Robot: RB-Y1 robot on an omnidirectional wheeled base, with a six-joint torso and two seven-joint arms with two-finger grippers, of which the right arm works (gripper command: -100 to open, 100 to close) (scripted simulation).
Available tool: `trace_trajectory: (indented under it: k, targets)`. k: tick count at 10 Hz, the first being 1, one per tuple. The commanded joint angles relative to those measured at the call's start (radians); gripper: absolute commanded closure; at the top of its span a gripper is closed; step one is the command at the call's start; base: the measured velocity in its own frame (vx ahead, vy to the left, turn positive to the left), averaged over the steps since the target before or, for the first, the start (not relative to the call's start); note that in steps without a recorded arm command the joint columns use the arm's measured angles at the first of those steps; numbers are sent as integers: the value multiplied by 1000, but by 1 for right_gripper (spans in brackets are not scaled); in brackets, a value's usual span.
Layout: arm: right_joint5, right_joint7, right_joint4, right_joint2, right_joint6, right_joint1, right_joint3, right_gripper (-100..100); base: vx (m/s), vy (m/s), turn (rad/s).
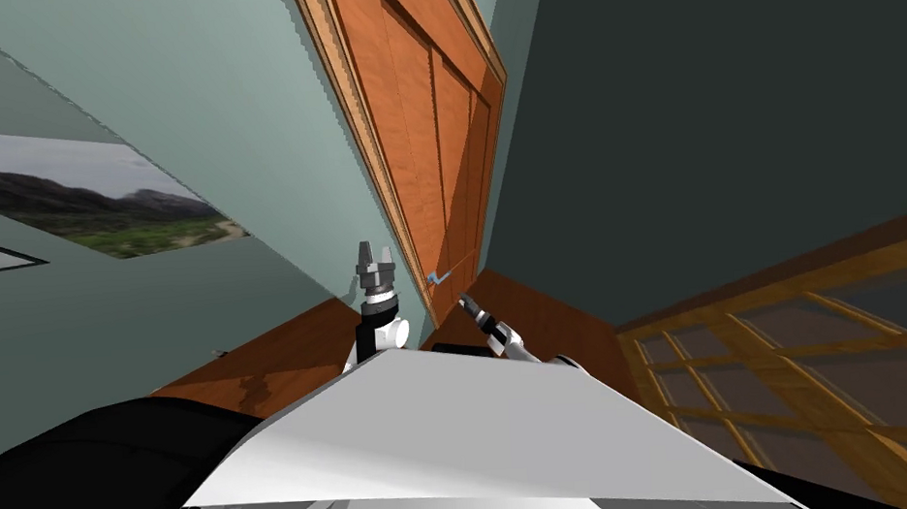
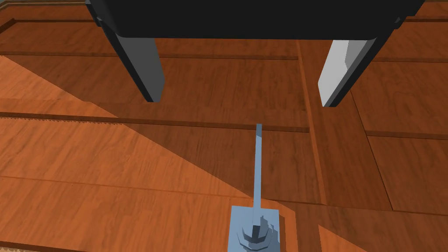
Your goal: Push the door open
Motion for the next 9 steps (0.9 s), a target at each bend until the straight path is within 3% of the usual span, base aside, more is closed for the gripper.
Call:
trace_trajectory:
  k: [1, 4, 7, 8, 9]
  targets:
    - [7, -3, 38, 11, -11, -16, 5, -100, 72, -20, 71]
    - [22, -20, 102, 30, -29, -46, 18, -100, 128, -36, 85]
    - [31, -28, 136, 43, -39, -61, 25, -100, 93, -25, 46]
    - [30, -28, 114, 38, -30, -50, 25, -100, 31, -11, 13]
    - [-1, -5, 95, 17, -10, -37, 33, -100, 54, -63, 159]
